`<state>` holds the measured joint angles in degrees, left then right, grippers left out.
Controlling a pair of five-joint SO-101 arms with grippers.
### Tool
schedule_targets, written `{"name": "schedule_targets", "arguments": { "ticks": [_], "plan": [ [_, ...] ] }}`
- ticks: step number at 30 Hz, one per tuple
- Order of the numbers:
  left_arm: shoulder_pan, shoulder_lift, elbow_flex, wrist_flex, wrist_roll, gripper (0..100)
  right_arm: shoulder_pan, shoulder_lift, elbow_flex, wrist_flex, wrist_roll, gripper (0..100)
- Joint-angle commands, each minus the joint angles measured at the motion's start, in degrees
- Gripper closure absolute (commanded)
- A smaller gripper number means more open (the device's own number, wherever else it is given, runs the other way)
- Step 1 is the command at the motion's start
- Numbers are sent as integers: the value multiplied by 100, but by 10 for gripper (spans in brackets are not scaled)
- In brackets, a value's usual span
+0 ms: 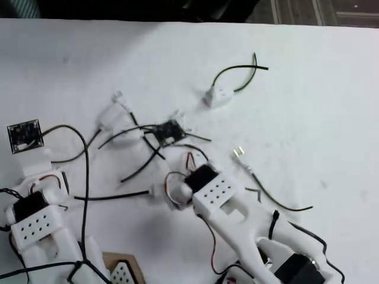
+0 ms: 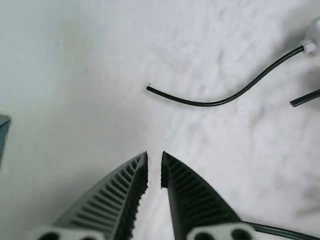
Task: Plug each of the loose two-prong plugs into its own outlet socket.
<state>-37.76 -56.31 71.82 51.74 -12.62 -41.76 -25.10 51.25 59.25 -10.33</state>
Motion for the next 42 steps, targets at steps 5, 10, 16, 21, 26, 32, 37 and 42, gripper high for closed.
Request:
{"name": "schedule_targets", "arguments": {
  "ticks": [5,10,16,21,26,32,37,42],
  "plan": [
    [4,-84,-273,-97,35,932,110,-198,993,-1332,9,981],
    [4,-84,-273,-97,35,932,321,-198,1231,-2026,18,981],
    [4,-84,-273,-97,35,932,620,-198,1248,-2589,466,981],
    [4,-84,-273,-97,35,932,690,-198,1257,-2976,580,981],
    [4,-75,-273,-97,35,932,699,-259,1248,-2844,589,981],
    [4,-75,-273,-97,35,932,725,-541,1152,-2457,589,981],
    [13,-75,-273,-97,35,932,532,-1103,1178,-3011,527,981],
    [13,-75,-273,-97,35,932,-4,-831,1240,-4136,308,981]
  ]
}}
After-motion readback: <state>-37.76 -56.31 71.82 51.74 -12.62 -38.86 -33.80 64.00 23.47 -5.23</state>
